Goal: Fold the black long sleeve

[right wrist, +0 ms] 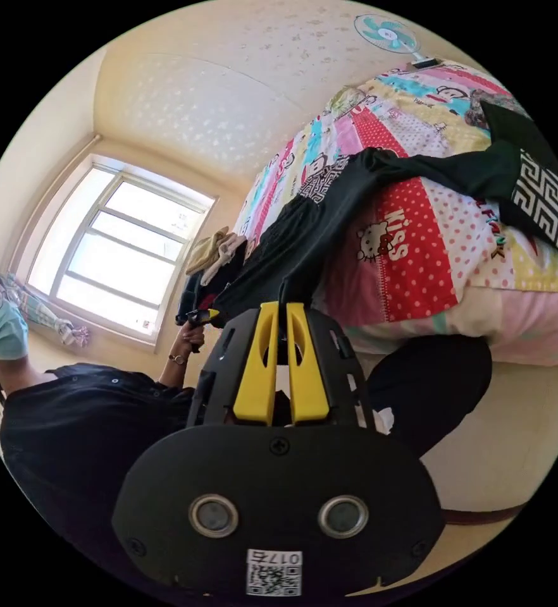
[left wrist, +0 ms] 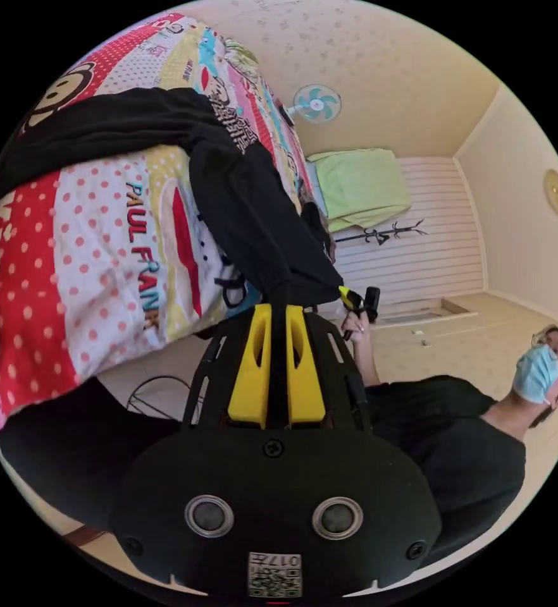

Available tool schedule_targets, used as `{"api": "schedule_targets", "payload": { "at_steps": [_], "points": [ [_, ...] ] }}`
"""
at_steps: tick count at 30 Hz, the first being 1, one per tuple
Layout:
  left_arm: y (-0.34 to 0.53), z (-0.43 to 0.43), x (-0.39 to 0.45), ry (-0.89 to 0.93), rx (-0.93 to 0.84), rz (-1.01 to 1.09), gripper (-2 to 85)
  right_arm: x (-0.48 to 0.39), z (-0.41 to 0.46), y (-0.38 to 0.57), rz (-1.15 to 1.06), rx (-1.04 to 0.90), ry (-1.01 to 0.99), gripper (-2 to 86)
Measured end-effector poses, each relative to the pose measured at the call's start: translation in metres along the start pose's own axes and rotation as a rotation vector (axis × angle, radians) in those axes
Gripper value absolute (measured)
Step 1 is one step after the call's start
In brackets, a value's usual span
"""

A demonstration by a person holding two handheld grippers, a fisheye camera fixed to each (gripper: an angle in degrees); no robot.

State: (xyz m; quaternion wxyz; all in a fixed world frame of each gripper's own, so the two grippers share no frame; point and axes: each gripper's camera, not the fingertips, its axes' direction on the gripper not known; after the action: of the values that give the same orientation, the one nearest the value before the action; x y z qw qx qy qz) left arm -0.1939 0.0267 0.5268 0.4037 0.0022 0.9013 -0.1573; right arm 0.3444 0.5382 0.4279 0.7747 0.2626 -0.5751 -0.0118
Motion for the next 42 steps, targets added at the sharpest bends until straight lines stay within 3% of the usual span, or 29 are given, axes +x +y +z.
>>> {"api": "schedule_targets", "payload": {
  "at_steps": [3,6,8,10,13,15,18,22,25,30,35,38,42],
  "points": [
    [0.048,-0.019,0.008,-0.144,-0.062,-0.062,4.2,-0.01,-0.005,0.021,0.003,-0.182,0.034,3.3],
    [0.075,-0.008,-0.005,-0.09,-0.087,-0.158,4.5,0.015,0.022,0.036,0.081,-0.387,0.058,4.0],
    [0.083,0.001,-0.018,-0.144,-0.099,-0.254,5.1,0.04,0.028,0.033,0.204,-0.396,0.12,4.9],
    [0.087,-0.009,-0.022,-0.178,0.0,-0.303,6.3,0.05,0.012,0.023,0.24,-0.284,0.173,6.4],
    [0.087,-0.042,-0.007,-0.139,0.192,-0.27,6.4,0.057,-0.046,0.0,0.276,0.072,0.326,9.0],
    [0.08,-0.056,0.003,-0.17,0.21,-0.252,6.5,0.079,-0.088,-0.012,0.398,0.295,0.484,10.9],
    [0.068,-0.068,0.025,-0.266,0.217,-0.213,6.5,0.119,-0.118,-0.021,0.546,0.482,0.559,12.1],
    [0.051,-0.07,0.047,-0.272,0.236,-0.172,6.4,0.153,-0.107,-0.031,0.616,0.44,0.395,7.7],
    [0.044,-0.07,0.058,-0.282,0.235,-0.169,6.2,0.115,-0.11,-0.025,0.551,0.459,0.254,4.4],
    [0.037,-0.074,0.068,-0.319,0.198,-0.165,5.8,0.018,-0.197,-0.014,0.264,0.64,0.356,3.2],
    [0.031,-0.071,0.065,-0.288,0.187,-0.163,5.9,0.065,-0.257,0.019,0.61,0.688,0.445,2.9],
    [0.027,-0.062,0.058,-0.255,0.186,-0.175,6.1,0.114,-0.248,0.03,0.777,0.591,0.294,2.9],
    [0.025,-0.053,0.055,-0.191,0.182,-0.17,6.3,0.073,-0.233,0.009,0.611,0.636,0.104,3.0]
  ]
}}
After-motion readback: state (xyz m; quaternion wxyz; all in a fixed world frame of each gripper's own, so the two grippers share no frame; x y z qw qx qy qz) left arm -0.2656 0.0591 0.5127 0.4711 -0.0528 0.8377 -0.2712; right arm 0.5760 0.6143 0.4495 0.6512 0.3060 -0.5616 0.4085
